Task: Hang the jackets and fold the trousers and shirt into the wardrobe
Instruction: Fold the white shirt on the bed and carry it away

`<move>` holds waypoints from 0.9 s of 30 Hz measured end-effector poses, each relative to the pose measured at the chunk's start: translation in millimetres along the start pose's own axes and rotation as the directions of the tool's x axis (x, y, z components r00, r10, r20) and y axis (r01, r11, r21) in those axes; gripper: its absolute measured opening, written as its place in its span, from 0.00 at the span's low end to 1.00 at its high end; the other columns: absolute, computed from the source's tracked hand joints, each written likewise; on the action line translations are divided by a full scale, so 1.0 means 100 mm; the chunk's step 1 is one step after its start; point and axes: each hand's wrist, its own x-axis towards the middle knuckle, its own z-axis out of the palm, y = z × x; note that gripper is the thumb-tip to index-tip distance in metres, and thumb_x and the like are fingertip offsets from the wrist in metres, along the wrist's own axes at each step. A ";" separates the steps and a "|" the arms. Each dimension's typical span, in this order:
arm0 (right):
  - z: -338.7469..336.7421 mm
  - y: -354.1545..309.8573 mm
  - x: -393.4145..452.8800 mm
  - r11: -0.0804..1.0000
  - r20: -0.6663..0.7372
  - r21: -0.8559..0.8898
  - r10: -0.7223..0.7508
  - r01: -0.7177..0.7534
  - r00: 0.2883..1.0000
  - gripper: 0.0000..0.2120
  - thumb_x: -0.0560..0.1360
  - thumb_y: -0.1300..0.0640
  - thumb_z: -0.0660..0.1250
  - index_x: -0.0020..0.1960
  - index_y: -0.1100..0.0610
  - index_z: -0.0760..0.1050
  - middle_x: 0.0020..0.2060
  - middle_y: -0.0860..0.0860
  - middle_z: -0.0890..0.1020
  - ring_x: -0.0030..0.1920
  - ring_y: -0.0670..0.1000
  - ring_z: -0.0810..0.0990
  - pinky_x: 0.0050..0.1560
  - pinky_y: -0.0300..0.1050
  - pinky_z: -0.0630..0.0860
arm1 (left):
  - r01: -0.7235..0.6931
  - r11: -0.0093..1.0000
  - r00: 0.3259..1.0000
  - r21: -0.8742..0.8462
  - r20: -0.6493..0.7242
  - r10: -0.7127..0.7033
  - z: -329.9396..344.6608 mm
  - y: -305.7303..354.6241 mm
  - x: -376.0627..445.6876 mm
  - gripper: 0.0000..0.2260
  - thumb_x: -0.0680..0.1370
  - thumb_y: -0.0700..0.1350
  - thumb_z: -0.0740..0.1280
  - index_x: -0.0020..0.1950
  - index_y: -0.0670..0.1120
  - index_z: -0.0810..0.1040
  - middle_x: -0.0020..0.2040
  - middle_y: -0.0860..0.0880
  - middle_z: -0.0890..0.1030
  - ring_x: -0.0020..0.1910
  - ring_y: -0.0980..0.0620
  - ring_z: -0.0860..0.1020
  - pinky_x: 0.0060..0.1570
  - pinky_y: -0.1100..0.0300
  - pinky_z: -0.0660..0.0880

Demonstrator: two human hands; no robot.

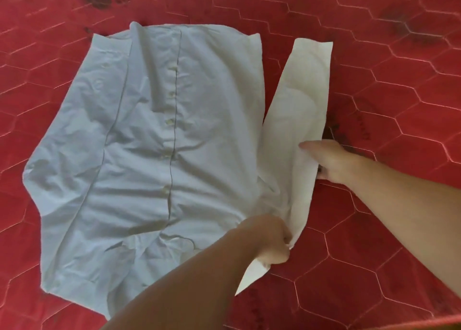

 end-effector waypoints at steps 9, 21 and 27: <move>-0.18 -0.44 0.32 0.966 0.074 0.258 -0.015 -0.005 0.997 0.21 0.73 0.45 0.71 0.63 0.53 0.77 0.54 0.52 0.84 0.53 0.55 0.84 0.57 0.52 0.78 | -0.101 0.976 0.923 -0.195 -0.385 0.019 -0.26 0.13 0.26 0.10 0.71 0.62 0.64 0.42 0.56 0.74 0.39 0.56 0.79 0.43 0.54 0.78 0.45 0.56 0.76; -0.41 -1.48 1.20 0.997 0.372 0.075 -0.032 0.005 0.928 0.07 0.70 0.62 0.66 0.48 0.57 0.75 0.38 0.52 0.79 0.41 0.52 0.80 0.48 0.45 0.78 | 0.099 0.962 0.770 -0.254 -0.593 -0.236 -1.17 0.81 1.52 0.43 0.70 0.59 0.72 0.75 0.56 0.47 0.63 0.48 0.67 0.60 0.43 0.74 0.51 0.50 0.72; -0.24 -1.96 1.28 0.911 0.081 -0.220 -0.339 0.349 0.937 0.14 0.77 0.51 0.65 0.58 0.59 0.76 0.53 0.55 0.81 0.54 0.53 0.80 0.57 0.50 0.77 | -0.258 0.912 0.840 -0.318 -0.541 0.049 -1.40 0.75 1.34 0.27 0.73 0.40 0.63 0.67 0.59 0.58 0.45 0.55 0.77 0.44 0.52 0.79 0.45 0.52 0.80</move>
